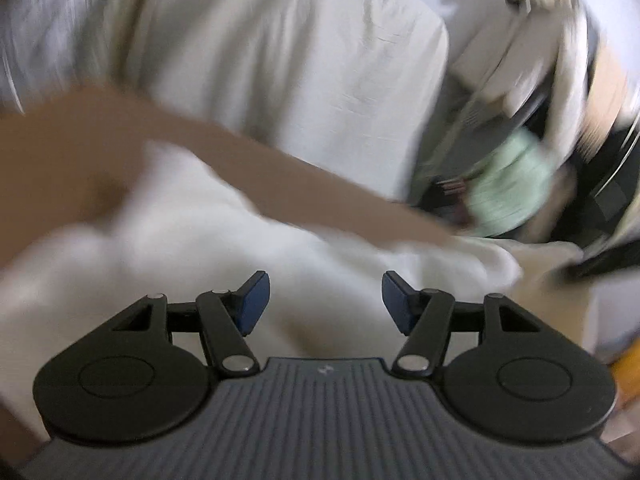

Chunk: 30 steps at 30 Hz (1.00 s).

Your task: Fold clothes

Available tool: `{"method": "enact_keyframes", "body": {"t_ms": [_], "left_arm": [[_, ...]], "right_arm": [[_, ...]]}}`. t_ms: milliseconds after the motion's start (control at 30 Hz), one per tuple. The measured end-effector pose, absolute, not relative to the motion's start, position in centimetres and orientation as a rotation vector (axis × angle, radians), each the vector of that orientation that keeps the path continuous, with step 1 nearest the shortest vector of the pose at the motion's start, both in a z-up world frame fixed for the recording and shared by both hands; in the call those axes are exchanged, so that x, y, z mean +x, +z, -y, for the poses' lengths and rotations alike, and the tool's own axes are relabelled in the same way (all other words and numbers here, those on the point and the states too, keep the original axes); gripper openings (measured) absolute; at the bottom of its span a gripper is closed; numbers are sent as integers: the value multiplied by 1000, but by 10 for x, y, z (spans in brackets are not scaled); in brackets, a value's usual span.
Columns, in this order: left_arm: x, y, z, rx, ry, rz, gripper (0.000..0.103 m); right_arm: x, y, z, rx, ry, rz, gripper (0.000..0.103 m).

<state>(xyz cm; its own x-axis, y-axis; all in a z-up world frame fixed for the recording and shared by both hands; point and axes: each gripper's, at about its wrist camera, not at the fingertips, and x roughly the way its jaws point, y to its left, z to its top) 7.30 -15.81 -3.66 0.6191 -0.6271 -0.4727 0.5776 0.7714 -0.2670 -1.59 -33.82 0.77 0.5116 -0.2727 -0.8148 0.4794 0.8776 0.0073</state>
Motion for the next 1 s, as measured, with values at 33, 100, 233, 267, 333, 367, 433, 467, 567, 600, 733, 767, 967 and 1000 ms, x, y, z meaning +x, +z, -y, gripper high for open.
{"method": "enact_keyframes", "body": {"t_ms": [33, 100, 233, 267, 333, 367, 433, 467, 567, 600, 733, 767, 967, 1000], "left_arm": [[63, -33, 156, -16, -663, -536, 65], [63, -26, 151, -17, -664, -536, 73], [72, -20, 142, -59, -692, -593, 74], [74, -21, 141, -60, -700, -612, 74], [70, -25, 146, 24, -671, -626, 75], [65, -30, 146, 76, -652, -626, 76], [52, -38, 146, 168, -617, -632, 82], [49, -39, 146, 188, -604, -641, 82], [53, -40, 140, 213, -566, -646, 89], [57, -41, 138, 218, -546, -635, 91], [89, -52, 117, 158, -450, -622, 93], [100, -57, 111, 121, -428, -637, 93], [150, -67, 71, -160, -353, -658, 91], [152, -65, 66, -202, -372, -650, 91]], "right_arm": [[-24, 14, 337, 260, -458, -915, 21], [-39, 21, 335, 284, -449, -919, 40], [-53, 8, 326, 263, -371, -1006, 57], [-52, 0, 325, 231, -360, -1040, 57], [-48, -16, 323, 166, -341, -1109, 57], [-42, -23, 323, 136, -336, -1142, 57], [-37, -32, 324, 96, -321, -1193, 57], [-34, -34, 325, 79, -318, -1208, 57], [-29, -34, 336, 87, -295, -1199, 57], [-29, -35, 344, 122, -280, -1185, 58], [-18, -44, 382, 290, -180, -1071, 58], [-15, -46, 394, 347, -145, -1026, 58], [14, -83, 474, 654, -28, -844, 58], [22, -93, 485, 662, -50, -868, 58]]}}
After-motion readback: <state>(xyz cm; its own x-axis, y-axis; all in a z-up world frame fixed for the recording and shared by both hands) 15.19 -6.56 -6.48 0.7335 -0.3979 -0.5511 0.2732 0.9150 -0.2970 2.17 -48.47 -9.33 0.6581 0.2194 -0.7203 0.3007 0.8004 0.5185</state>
